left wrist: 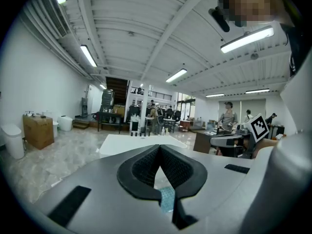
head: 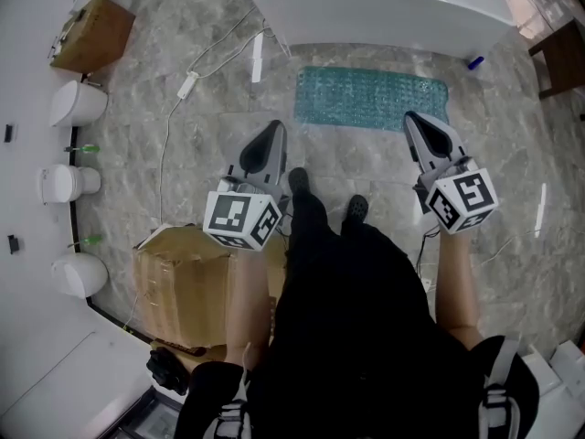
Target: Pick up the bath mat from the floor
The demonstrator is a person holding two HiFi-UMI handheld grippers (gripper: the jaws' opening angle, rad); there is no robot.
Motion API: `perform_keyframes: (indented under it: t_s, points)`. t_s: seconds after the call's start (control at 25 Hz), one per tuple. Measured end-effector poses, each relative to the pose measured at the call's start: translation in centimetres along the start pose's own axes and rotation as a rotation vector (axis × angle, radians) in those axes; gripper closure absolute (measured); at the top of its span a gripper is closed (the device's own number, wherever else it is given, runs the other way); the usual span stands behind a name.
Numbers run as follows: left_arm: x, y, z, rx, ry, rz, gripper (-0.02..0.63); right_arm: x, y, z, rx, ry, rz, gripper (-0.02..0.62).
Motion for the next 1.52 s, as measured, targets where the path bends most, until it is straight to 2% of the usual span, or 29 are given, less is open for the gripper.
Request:
perform_keyframes:
  t_s: [0.36,0.88,1.08,1.2,1.52]
  points:
    - [-0.2,-2.3,-5.1,-0.055,0.015,-0.018,0.595,-0.2,-3.2,-0.7,-0.058,-0.015,-0.029,0.583]
    - [2.6,-7.6,-20.0,-0.155,-0.004,-0.025,0.595,3.4,-15.5,-3.2,-0.164,-0.026,-0.017,0.583]
    - [2.4,-8.7,-25.1,-0.198,0.002,-0.042,0.595,3.1,-19.1,-5.1,-0.212,-0.049,-0.039,0.583]
    - [1.7,-9.3,-27.4,-0.231,0.004,-0.054,0.595,2.3,-20.6,-6.1,-0.228,-0.091,-0.057,0.583]
    - [0.6,-12.4,-30.8,-0.299,0.046,-0.108,0.595,2.3,-22.1,-6.3,-0.299,-0.09,-0.113,0.583]
Point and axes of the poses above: the fingertips, and each gripper's own axes: y backward along the fingers, z to its right, x out of its top, the point moved 9 cm from there along y, backward along the fingers, and after that the axes turned 13 degrees about -x, right-handed, at the moved point
